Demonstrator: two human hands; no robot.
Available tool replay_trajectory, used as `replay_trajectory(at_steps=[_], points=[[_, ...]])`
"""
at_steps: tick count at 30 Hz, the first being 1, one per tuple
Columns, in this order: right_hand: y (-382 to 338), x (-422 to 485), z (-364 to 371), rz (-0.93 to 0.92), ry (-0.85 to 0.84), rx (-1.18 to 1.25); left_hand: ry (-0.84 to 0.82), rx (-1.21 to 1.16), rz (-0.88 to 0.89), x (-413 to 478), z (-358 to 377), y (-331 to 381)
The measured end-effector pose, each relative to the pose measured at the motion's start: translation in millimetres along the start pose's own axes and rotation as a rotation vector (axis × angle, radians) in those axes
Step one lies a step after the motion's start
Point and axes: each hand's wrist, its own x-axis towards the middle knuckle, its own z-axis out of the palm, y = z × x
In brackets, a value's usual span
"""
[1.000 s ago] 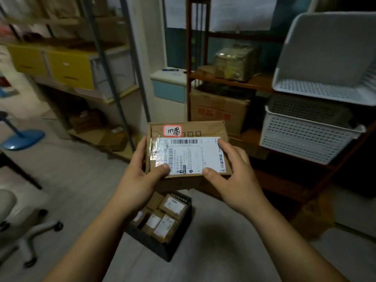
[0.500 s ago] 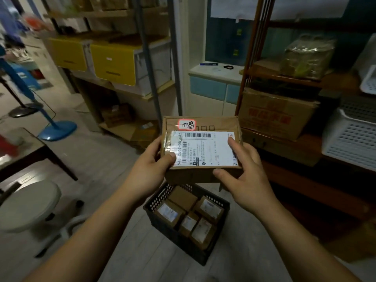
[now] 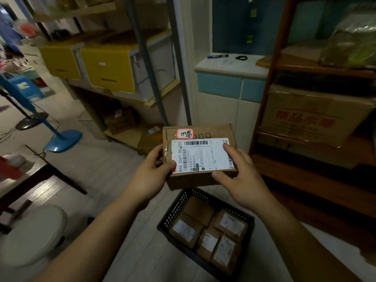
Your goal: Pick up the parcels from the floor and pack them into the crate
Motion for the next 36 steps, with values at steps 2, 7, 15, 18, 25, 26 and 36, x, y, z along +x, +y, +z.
replay_trajectory(at_steps=[2, 7, 15, 18, 25, 26, 36], points=[[6.1, 8.0, 7.1, 0.016, 0.034, -0.004, -0.050, 0.009, -0.024, 17.6, -1.4, -4.8], [17.9, 29.0, 35.0, 0.111, 0.141, -0.047, -0.196, 0.027, -0.017, 73.5, -8.1, -20.9], [15.5, 72.3, 120.4, 0.296, 0.304, -0.006, -0.493, 0.107, -0.025, 185.2, -61.0, -56.5], [27.0, 88.0, 146.4, 0.377, 0.323, 0.042, -0.584, 0.163, -0.044, 218.1, -69.6, -78.5], [122.6, 115.6, 186.1, 0.568, 0.288, 0.046, -0.583, 0.118, -0.226, 282.1, -28.9, -174.5], [144.2, 119.0, 192.3, 0.585, 0.275, 0.051, -0.580, 0.124, -0.243, 290.6, -19.2, -194.8], [369.8, 99.0, 288.7, 0.727, 0.128, 0.042, -0.529, 0.199, -0.420, 331.0, 62.5, -431.8]])
